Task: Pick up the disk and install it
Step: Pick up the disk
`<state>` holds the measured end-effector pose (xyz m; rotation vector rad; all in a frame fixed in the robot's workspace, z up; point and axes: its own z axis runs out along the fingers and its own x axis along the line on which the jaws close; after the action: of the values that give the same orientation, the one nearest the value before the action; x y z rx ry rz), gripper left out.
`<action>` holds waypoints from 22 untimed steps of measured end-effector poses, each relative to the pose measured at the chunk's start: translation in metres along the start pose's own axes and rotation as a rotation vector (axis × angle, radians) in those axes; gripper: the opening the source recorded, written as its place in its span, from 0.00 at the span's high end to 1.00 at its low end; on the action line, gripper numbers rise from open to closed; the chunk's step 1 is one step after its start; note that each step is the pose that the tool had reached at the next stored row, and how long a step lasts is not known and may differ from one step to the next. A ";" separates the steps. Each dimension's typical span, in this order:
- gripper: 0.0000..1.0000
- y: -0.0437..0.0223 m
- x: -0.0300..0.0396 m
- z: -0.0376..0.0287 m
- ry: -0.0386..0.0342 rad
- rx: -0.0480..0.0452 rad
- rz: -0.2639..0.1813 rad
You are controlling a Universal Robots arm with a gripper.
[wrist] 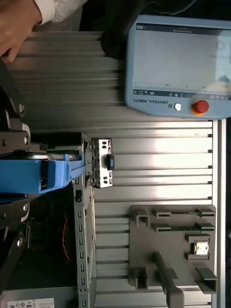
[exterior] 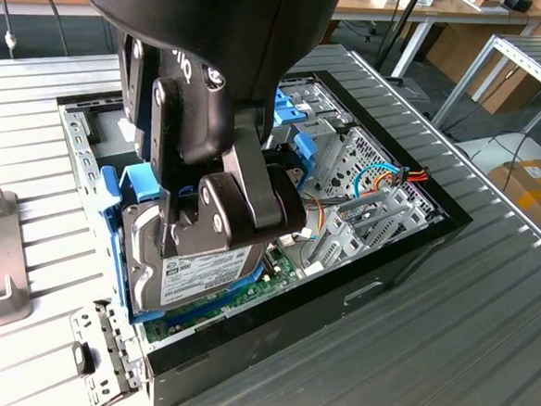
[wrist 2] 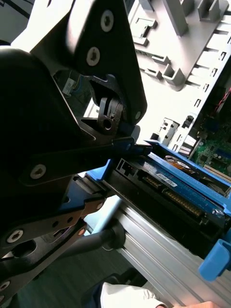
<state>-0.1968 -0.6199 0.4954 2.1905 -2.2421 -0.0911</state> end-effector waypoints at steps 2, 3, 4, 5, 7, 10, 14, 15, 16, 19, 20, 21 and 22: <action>0.63 -0.0013 0.0009 0.0000 -0.0001 0.0000 0.000; 0.63 -0.0017 0.0012 0.0000 0.0000 0.0000 0.000; 0.63 -0.0021 0.0015 0.0000 -0.0001 0.0000 0.000; 0.63 -0.0028 0.0019 0.0000 -0.0001 0.0000 0.000; 0.63 -0.0037 0.0028 0.0000 -0.0001 0.0000 0.000; 0.63 -0.0051 0.0035 -0.0001 -0.0001 0.0000 0.000; 0.63 -0.0087 0.0037 -0.0001 -0.0002 0.0001 0.000; 0.63 -0.0102 0.0037 -0.0001 -0.0001 0.0000 0.000; 0.63 -0.0116 0.0036 -0.0002 -0.0001 0.0000 0.000; 0.63 -0.0171 0.0035 -0.0003 -0.0001 0.0000 0.000; 0.63 -0.0187 0.0035 -0.0003 -0.0001 0.0000 0.000; 0.63 -0.0208 0.0034 -0.0004 -0.0001 0.0000 0.000; 0.63 -0.0222 0.0034 -0.0004 -0.0002 0.0000 0.000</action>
<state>-0.1747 -0.6238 0.4947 2.1906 -2.2422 -0.0912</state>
